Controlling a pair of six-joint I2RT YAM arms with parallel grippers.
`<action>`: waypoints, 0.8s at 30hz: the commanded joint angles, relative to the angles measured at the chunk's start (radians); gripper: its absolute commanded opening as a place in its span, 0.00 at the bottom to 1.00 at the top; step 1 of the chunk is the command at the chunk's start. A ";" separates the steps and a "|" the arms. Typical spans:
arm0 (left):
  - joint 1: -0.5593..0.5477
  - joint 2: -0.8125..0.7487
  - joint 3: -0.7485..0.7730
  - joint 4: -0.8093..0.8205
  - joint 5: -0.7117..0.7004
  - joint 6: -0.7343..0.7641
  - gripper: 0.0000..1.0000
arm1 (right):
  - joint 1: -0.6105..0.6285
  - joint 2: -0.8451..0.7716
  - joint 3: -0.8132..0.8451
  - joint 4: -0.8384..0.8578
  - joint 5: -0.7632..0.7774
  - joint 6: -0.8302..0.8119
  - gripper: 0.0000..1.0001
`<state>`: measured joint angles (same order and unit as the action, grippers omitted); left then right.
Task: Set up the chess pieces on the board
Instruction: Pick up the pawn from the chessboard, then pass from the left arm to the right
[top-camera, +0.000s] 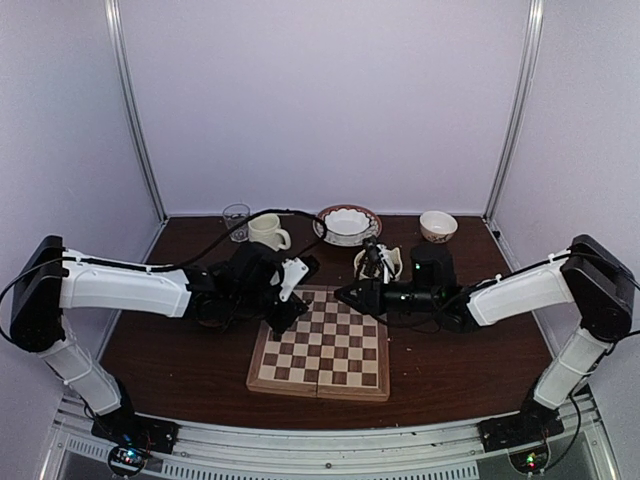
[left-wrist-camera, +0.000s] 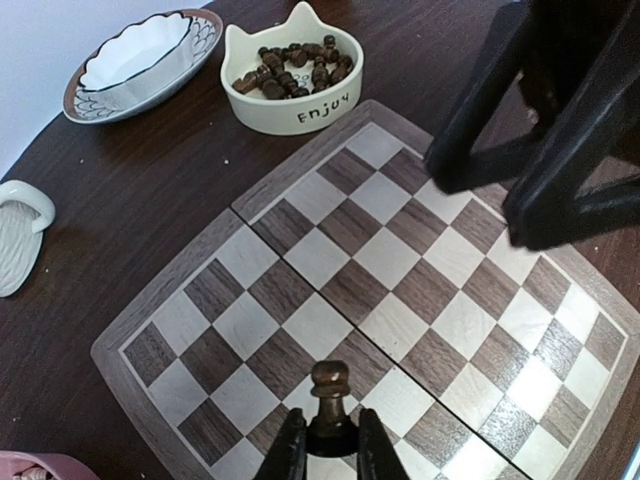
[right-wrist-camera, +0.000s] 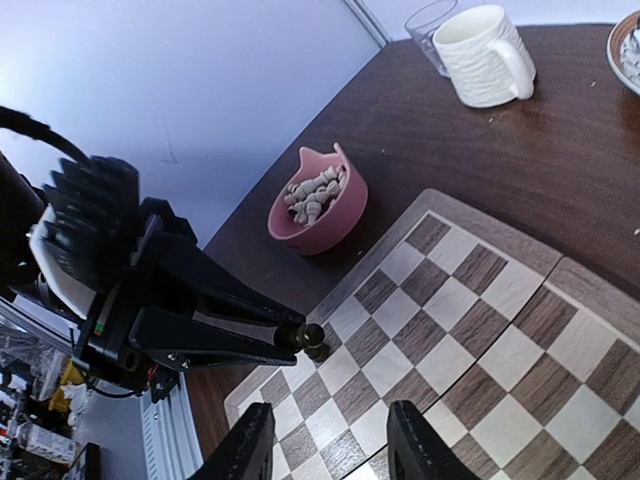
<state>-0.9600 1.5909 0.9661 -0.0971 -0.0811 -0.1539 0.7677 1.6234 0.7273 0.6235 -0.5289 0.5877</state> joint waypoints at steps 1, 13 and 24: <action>-0.008 -0.034 -0.027 0.116 0.058 0.037 0.13 | 0.005 0.053 0.063 0.050 -0.125 0.060 0.43; -0.019 -0.047 -0.042 0.145 0.154 0.054 0.15 | 0.036 0.178 0.161 0.018 -0.209 0.096 0.41; -0.020 -0.052 -0.044 0.145 0.138 0.055 0.15 | 0.036 0.197 0.171 0.025 -0.227 0.106 0.28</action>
<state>-0.9741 1.5646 0.9249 -0.0017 0.0517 -0.1131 0.8021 1.8118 0.8719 0.6243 -0.7277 0.6830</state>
